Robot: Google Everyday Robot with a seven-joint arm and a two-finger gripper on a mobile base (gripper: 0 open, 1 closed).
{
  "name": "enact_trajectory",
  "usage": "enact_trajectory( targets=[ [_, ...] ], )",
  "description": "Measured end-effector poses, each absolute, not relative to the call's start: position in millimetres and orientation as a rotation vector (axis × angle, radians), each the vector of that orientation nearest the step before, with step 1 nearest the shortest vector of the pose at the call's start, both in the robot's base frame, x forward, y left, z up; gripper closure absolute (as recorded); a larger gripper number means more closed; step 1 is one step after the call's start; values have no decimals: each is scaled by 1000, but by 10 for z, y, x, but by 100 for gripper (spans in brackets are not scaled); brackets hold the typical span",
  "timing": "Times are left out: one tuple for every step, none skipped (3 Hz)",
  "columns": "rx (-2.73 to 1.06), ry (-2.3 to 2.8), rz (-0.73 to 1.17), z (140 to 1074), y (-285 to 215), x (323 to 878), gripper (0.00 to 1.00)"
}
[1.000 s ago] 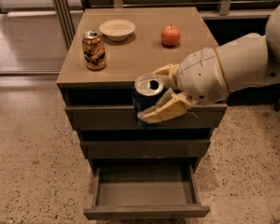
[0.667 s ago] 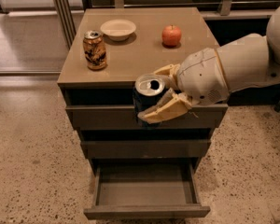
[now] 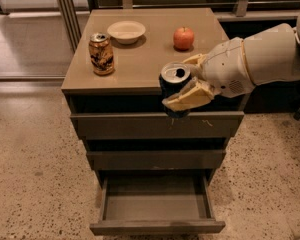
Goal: Pick pepsi can from bottom drawer and place on counter
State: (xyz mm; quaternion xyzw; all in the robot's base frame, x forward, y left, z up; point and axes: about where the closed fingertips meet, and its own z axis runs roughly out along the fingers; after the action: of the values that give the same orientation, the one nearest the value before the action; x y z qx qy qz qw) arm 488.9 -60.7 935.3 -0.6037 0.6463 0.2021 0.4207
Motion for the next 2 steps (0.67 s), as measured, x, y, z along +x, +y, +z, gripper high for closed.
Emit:
enact_trajectory(
  targets=[
    [-1416, 1691, 401, 9421, -987, 5281, 100],
    [-1333, 1722, 327, 9477, -1340, 5657, 100]
  ],
)
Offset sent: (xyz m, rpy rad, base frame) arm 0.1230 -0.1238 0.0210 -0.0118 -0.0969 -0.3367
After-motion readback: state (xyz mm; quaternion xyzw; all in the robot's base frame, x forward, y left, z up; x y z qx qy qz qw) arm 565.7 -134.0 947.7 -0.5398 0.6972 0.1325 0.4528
